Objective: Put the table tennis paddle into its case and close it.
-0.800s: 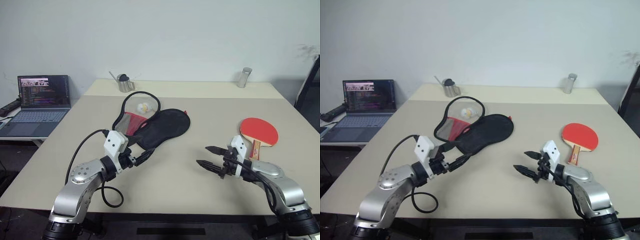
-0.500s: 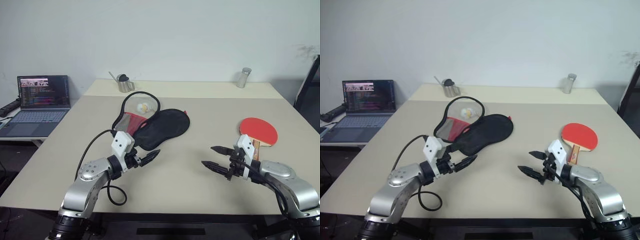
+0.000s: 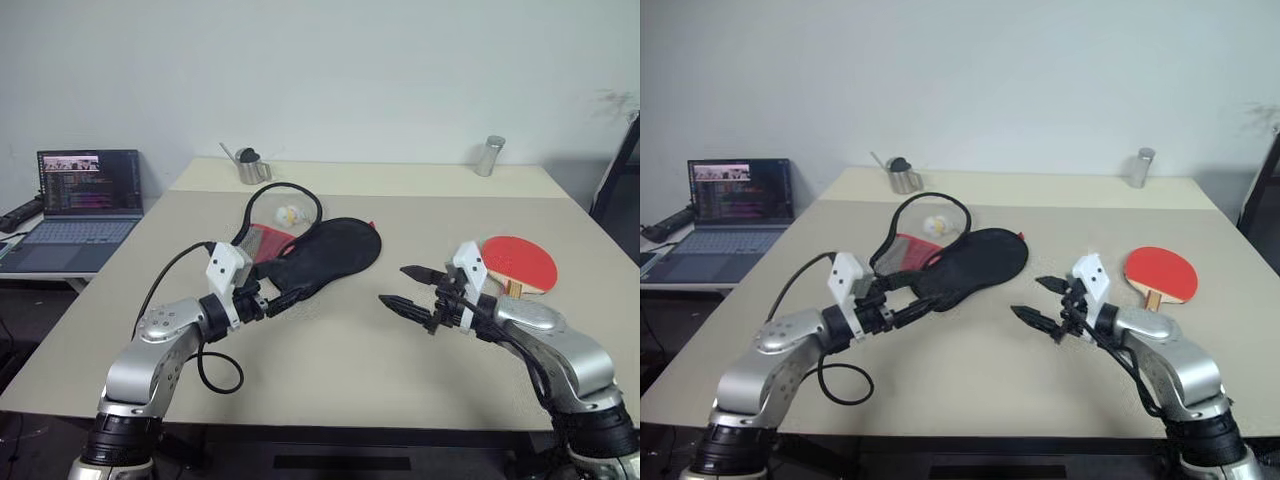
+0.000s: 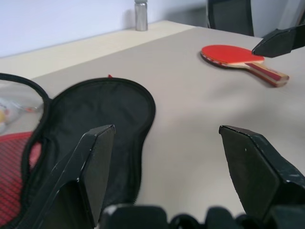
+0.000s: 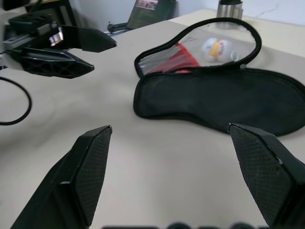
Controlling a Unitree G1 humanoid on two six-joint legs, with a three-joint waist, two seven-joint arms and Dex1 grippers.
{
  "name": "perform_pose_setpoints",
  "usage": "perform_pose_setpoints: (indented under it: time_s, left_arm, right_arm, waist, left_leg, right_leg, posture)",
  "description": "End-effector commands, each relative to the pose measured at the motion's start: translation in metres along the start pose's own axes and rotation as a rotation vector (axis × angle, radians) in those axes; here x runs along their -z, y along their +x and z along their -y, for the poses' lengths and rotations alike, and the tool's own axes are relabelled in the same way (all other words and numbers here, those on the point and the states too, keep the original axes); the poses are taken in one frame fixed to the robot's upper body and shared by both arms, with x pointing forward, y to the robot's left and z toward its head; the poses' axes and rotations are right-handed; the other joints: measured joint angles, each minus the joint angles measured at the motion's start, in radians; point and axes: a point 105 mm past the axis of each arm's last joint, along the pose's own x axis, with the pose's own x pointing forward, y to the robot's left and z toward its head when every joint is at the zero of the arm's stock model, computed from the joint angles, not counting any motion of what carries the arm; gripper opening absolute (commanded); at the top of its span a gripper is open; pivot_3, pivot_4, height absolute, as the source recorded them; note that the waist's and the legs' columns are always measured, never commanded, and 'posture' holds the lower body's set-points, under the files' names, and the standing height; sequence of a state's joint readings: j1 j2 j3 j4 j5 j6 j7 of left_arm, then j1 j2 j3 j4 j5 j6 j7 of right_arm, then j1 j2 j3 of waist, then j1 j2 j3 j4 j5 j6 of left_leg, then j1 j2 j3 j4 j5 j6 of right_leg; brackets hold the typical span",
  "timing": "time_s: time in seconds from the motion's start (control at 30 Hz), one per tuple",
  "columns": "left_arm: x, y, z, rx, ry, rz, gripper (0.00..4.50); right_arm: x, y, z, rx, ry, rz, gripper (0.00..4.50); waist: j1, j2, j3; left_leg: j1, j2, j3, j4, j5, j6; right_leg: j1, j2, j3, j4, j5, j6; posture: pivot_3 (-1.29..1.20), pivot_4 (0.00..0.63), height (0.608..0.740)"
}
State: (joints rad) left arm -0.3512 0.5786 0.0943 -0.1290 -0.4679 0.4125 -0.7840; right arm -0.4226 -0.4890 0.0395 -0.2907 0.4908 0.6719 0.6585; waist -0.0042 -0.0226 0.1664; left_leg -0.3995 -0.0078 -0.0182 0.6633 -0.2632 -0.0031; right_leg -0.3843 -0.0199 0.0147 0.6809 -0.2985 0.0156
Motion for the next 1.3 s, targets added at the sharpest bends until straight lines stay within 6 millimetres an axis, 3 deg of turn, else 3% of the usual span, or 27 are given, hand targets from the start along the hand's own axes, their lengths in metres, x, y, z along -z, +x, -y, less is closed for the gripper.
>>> perform_pose_setpoints:
  time_s: [0.03, 0.27, 0.43, 0.67, 0.93, 1.13, 1.3]
  left_arm:
    - [-0.009, -0.012, -0.017, -0.011, 0.020, 0.001, 3.83]
    - [-0.014, -0.047, -0.057, -0.074, -0.022, -0.057, 3.83]
    - [-0.018, -0.062, -0.078, -0.107, 0.037, -0.076, 3.83]
    - [-0.022, -0.075, -0.097, -0.154, 0.051, -0.077, 3.83]
    - [-0.024, -0.074, -0.100, -0.146, 0.069, -0.079, 3.83]
    - [-0.024, -0.072, -0.099, -0.131, 0.078, -0.087, 3.83]
    - [-0.024, -0.071, -0.099, -0.121, 0.085, -0.094, 3.83]
  right_arm:
    - [-0.001, 0.009, 0.006, 0.066, 0.038, -0.028, 4.26]
    - [0.013, 0.047, 0.007, 0.123, 0.147, -0.144, 4.26]
    - [0.010, 0.090, -0.012, 0.093, 0.188, -0.153, 4.26]
    - [0.018, 0.138, -0.015, 0.162, 0.232, -0.199, 4.26]
    - [0.033, 0.151, -0.002, 0.254, 0.225, -0.242, 4.26]
    - [0.024, 0.168, -0.024, 0.159, 0.473, -0.205, 4.26]
    - [0.023, 0.178, -0.031, 0.143, 0.499, -0.210, 4.26]
  waist:
    - [-0.001, 0.000, 0.000]
    - [-0.013, 0.000, 0.000]
    - [-0.024, 0.000, 0.000]
    - [-0.028, 0.000, 0.000]
    - [-0.029, 0.000, 0.000]
    - [-0.038, 0.000, 0.000]
    - [-0.039, 0.000, 0.000]
  left_leg:
    - [0.000, 0.000, 0.000, 0.000, 0.000, 0.000]
    - [0.000, 0.000, 0.000, 0.000, 0.000, 0.000]
    - [-0.001, 0.000, 0.001, -0.001, 0.000, 0.000]
    - [-0.002, 0.000, 0.001, -0.001, 0.000, 0.000]
    - [-0.002, 0.000, 0.001, -0.002, 0.000, -0.001]
    - [-0.002, 0.000, 0.001, -0.002, 0.000, -0.001]
    - [-0.002, 0.000, 0.001, -0.002, 0.000, -0.001]
  right_leg:
    - [0.000, 0.000, 0.000, 0.000, 0.000, 0.000]
    - [-0.002, 0.000, 0.000, 0.001, 0.000, 0.000]
    - [-0.004, 0.000, 0.000, 0.001, 0.000, 0.000]
    - [-0.005, 0.000, 0.000, 0.001, 0.000, 0.000]
    - [-0.005, -0.001, 0.000, 0.001, 0.000, -0.001]
    - [-0.006, 0.000, 0.000, 0.002, 0.000, -0.001]
    - [-0.006, -0.001, 0.001, 0.001, 0.000, -0.001]
  posture:
    - [0.00, 0.150, 0.740]
    - [0.00, 0.150, 0.740]
    - [0.00, 0.150, 0.740]
    - [0.00, 0.150, 0.740]
    - [0.00, 0.150, 0.740]
    - [0.00, 0.150, 0.740]
    - [0.00, 0.150, 0.740]
